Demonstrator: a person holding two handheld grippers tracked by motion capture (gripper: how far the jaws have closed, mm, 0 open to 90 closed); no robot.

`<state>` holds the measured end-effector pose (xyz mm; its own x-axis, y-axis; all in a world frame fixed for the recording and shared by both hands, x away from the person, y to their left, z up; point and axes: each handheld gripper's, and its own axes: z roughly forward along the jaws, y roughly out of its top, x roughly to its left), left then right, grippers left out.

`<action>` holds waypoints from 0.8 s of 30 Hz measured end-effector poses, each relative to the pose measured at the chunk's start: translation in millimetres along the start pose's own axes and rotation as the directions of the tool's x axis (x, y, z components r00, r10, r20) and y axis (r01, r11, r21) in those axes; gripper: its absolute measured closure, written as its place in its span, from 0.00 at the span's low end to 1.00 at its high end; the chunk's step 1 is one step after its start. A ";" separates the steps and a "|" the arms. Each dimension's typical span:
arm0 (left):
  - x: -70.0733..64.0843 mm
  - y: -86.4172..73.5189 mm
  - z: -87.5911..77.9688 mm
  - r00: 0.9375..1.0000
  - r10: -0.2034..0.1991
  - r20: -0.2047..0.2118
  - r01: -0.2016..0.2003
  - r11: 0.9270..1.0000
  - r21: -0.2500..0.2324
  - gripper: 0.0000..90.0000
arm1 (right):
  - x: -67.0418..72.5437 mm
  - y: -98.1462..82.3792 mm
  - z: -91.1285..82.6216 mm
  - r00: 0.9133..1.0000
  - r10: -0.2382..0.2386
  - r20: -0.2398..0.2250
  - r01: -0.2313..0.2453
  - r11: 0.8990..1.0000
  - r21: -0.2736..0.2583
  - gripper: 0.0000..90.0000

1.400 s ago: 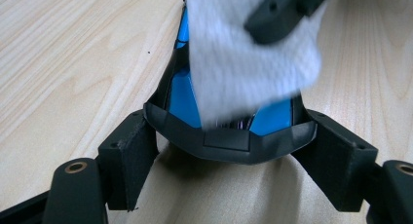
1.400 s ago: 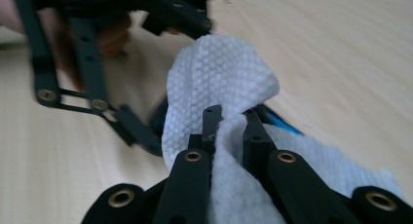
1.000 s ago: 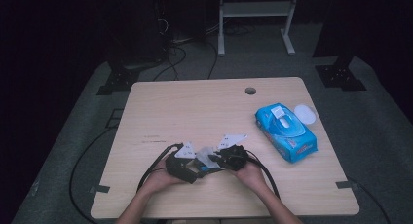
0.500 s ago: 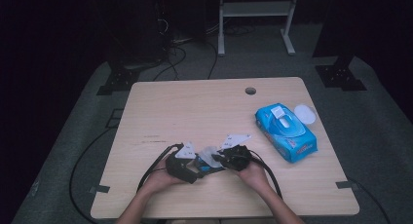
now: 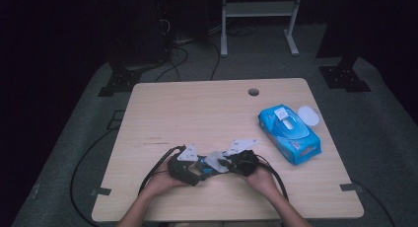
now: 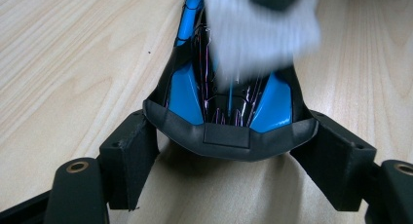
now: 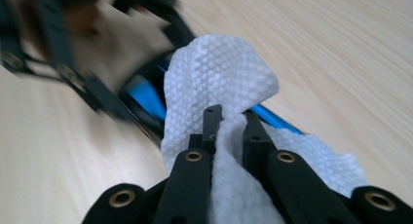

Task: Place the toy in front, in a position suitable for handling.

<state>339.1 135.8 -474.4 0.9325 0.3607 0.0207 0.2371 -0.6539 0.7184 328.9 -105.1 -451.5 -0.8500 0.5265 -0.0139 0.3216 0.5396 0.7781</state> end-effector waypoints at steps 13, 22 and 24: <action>1.1 -0.8 -0.1 1.000 0.007 0.002 -0.007 1.000 0.002 0.28 | -6.2 -19.3 -9.4 0.999 0.038 0.032 -0.038 0.999 -0.019 0.92; 0.1 0.0 1.4 1.000 0.010 -0.002 -0.010 1.000 -0.002 0.28 | -31.7 -31.6 -15.7 0.987 0.139 0.084 -0.138 0.990 -0.020 0.93; 0.3 -0.4 1.3 1.000 0.006 0.000 -0.006 1.000 -0.004 0.28 | -26.8 -29.4 -14.9 0.989 0.104 0.104 -0.103 0.995 -0.010 0.93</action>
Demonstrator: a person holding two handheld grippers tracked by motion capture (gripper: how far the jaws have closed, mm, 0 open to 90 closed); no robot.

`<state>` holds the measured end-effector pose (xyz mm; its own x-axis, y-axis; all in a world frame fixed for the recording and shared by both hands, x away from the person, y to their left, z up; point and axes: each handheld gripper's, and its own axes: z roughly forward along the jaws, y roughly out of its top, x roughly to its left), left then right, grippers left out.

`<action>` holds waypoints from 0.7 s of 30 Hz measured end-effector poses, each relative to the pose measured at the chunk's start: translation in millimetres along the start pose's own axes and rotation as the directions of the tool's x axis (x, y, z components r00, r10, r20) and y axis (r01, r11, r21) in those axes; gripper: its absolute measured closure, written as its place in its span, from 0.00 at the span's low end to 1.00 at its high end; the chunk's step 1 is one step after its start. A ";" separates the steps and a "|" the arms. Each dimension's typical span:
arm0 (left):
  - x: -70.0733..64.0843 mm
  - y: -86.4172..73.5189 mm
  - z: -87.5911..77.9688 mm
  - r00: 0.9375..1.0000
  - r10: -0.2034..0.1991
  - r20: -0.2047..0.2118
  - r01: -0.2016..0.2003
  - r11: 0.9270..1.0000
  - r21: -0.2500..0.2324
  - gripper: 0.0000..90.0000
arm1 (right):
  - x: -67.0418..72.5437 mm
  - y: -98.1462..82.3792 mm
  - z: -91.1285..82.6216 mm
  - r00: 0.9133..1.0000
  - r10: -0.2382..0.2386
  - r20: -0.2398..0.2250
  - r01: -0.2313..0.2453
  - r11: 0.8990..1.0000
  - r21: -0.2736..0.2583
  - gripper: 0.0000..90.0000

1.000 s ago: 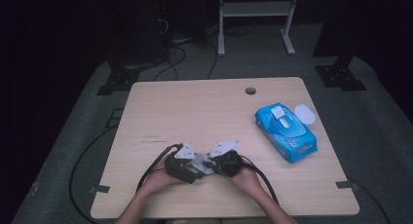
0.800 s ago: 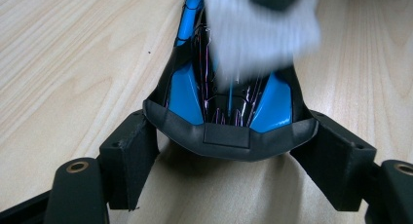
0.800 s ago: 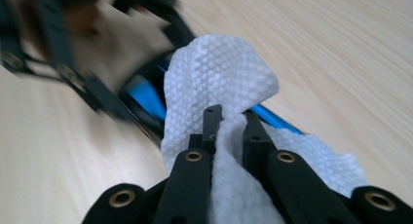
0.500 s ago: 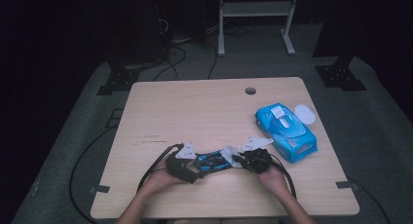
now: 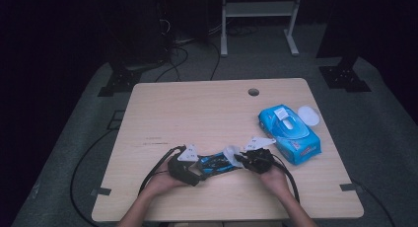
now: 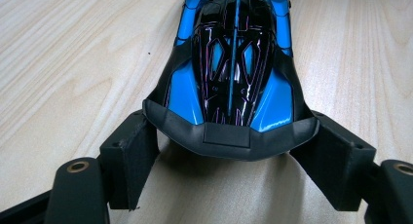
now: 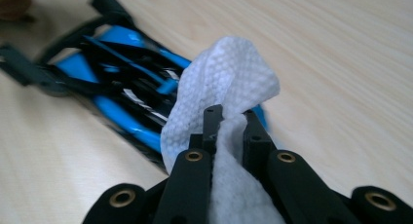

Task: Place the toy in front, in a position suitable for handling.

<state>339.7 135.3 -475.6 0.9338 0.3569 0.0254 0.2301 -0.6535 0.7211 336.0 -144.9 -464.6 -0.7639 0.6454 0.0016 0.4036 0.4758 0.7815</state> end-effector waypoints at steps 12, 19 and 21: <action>0.4 -0.2 -0.4 1.000 0.007 0.000 -0.007 1.000 0.005 0.29 | -5.4 -3.7 -2.7 0.999 0.046 0.006 -0.046 0.999 0.001 0.93; 0.0 -0.2 -0.6 1.000 0.012 -0.002 -0.011 1.000 0.007 0.29 | 4.6 1.0 1.0 1.000 0.010 -0.023 -0.010 1.000 -0.001 0.93; 0.1 -0.2 -0.5 1.000 0.010 -0.001 -0.010 1.000 0.006 0.29 | -8.7 -4.1 -2.3 0.998 0.056 0.020 -0.056 0.998 0.001 0.93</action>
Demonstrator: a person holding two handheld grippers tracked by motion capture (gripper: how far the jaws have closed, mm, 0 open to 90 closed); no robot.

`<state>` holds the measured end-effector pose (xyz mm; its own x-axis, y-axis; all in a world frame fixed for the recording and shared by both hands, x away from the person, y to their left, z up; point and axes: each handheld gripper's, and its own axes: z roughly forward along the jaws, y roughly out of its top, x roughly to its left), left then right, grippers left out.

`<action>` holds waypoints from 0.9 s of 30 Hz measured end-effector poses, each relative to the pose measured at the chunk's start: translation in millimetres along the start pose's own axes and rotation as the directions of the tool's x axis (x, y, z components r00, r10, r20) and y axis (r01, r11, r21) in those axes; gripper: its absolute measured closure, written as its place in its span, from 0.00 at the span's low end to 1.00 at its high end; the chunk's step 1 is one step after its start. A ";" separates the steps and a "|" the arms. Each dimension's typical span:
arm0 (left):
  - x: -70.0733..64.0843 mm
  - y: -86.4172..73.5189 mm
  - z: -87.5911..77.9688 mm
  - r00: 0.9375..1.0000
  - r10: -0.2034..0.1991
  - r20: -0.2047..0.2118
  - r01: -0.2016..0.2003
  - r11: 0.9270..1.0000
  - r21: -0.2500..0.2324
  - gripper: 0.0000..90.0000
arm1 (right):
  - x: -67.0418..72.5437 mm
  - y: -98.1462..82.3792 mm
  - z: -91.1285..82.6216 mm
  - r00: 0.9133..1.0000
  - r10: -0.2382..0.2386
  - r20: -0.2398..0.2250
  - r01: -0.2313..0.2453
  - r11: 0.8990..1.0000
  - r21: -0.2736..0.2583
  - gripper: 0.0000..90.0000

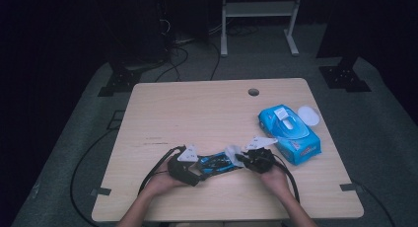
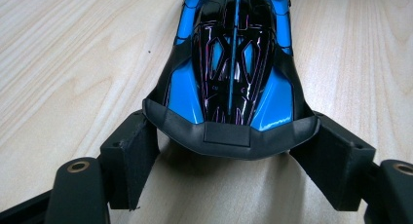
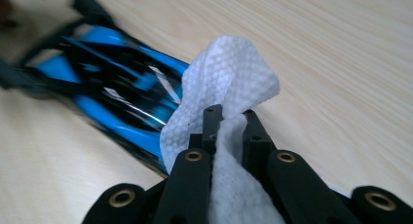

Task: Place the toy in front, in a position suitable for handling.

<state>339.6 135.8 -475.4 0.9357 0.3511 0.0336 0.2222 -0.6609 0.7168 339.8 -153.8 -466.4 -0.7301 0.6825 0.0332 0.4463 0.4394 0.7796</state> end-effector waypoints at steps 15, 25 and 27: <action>0.5 -0.3 0.5 1.000 -0.002 0.004 0.002 1.000 -0.001 0.29 | 4.9 -1.9 -1.3 1.000 0.000 -0.014 0.000 1.000 0.015 0.93; -0.1 -0.1 1.0 1.000 -0.004 0.002 0.004 1.000 -0.003 0.29 | 8.1 15.5 14.7 0.998 -0.056 0.006 0.056 0.998 -0.001 0.92; -0.1 0.4 2.4 1.000 -0.007 0.004 0.007 1.000 -0.009 0.29 | -1.6 11.3 12.0 1.000 0.019 -0.021 -0.019 1.000 -0.001 0.92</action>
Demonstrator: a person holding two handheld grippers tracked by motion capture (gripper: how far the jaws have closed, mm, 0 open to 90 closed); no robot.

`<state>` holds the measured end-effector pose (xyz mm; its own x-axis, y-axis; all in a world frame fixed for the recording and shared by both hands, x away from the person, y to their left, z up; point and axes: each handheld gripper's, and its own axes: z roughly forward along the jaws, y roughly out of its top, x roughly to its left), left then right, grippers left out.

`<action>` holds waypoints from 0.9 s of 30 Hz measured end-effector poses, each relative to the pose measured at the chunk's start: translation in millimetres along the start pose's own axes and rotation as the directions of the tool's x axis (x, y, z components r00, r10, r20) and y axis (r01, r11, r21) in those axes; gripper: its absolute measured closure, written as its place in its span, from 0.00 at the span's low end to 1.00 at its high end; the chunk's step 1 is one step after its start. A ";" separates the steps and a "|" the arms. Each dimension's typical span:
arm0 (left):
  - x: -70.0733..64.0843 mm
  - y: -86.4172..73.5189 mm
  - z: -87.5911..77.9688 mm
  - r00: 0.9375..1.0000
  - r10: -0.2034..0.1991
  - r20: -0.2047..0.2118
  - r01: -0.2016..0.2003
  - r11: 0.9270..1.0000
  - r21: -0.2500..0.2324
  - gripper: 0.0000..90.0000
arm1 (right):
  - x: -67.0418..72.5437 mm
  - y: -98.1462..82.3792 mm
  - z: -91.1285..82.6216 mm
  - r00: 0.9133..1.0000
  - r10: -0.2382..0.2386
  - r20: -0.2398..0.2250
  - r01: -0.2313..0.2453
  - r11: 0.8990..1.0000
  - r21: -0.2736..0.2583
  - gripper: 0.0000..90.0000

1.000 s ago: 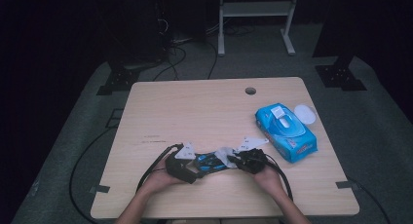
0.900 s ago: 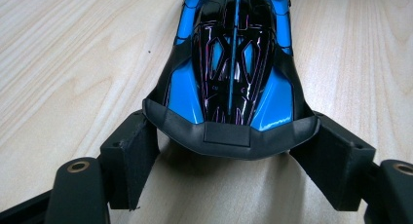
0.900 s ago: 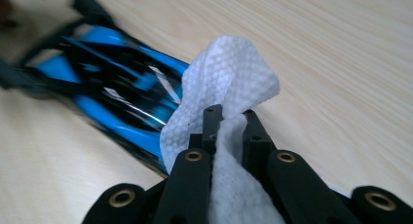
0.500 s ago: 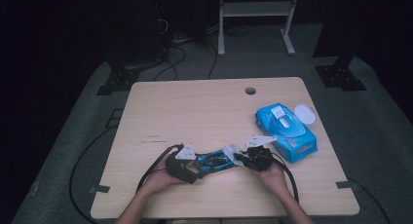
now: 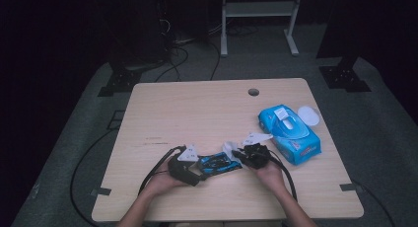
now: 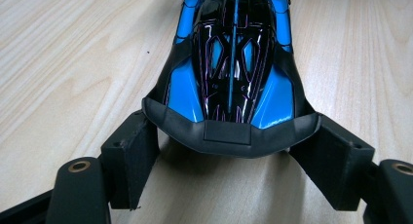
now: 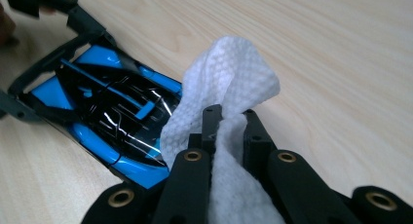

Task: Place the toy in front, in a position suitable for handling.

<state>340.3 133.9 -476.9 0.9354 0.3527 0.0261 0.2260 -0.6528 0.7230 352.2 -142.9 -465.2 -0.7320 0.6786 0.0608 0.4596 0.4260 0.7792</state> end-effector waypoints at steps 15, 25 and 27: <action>0.5 -1.2 -0.6 1.000 0.008 0.002 -0.008 1.000 0.002 0.29 | 4.1 8.4 5.5 0.993 -0.106 0.057 0.105 0.994 0.025 0.92; -0.4 -0.9 -0.9 1.000 0.009 -0.004 -0.009 1.000 0.011 0.29 | 16.9 14.7 14.5 0.994 -0.105 -0.002 0.105 0.994 -0.027 0.92; -0.3 -0.8 -0.6 1.000 0.009 -0.004 -0.009 1.000 0.010 0.29 | 14.4 14.0 14.5 0.995 -0.099 -0.006 0.099 0.995 -0.022 0.93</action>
<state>339.7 134.7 -477.1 0.9363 0.3495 0.0351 0.2205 -0.6626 0.7158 355.4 -118.5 -462.4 -0.7768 0.6296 -0.0134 0.3737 0.4780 0.7949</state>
